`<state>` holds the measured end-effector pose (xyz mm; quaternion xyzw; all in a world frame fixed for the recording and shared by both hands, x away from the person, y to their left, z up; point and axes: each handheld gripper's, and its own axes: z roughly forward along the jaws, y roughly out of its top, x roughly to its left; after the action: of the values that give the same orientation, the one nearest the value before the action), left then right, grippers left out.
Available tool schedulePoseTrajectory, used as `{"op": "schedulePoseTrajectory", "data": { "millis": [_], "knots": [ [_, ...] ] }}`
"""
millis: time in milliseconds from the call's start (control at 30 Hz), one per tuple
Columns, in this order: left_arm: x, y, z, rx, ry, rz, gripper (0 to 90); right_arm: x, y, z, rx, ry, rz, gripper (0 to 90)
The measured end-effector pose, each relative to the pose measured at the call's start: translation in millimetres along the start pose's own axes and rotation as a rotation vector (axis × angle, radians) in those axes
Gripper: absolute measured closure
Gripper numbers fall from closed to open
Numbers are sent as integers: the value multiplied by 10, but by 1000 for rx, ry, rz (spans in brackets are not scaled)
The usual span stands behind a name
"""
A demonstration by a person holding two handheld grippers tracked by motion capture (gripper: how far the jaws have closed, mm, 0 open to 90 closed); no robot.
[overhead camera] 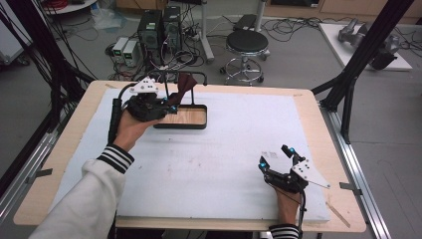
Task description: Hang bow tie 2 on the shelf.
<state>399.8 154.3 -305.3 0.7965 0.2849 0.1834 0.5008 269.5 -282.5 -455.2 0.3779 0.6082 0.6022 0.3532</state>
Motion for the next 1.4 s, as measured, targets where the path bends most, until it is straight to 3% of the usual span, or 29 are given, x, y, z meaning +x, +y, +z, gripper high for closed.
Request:
{"op": "schedulePoseTrajectory", "data": {
  "millis": [267, 667, 800, 1100, 1400],
  "knots": [
    [106, 50, 38, -29, 36, -18, 762, 0, 0, 0, 0, 0, 1, 109],
    [232, 1, 133, -64, 34, -67, 762, -2, 1, 5, 3, 3, 1, 109],
    [306, -12, 173, -72, 38, -100, 762, -3, 2, 6, 2, 2, -1, 109],
    [395, 21, 211, -86, 86, -106, 762, -1, 2, 6, 5, 2, 3, 109],
    [444, -77, 273, -84, 141, -155, 762, -1, 2, 6, 7, 2, 2, 109]
  ]
}}
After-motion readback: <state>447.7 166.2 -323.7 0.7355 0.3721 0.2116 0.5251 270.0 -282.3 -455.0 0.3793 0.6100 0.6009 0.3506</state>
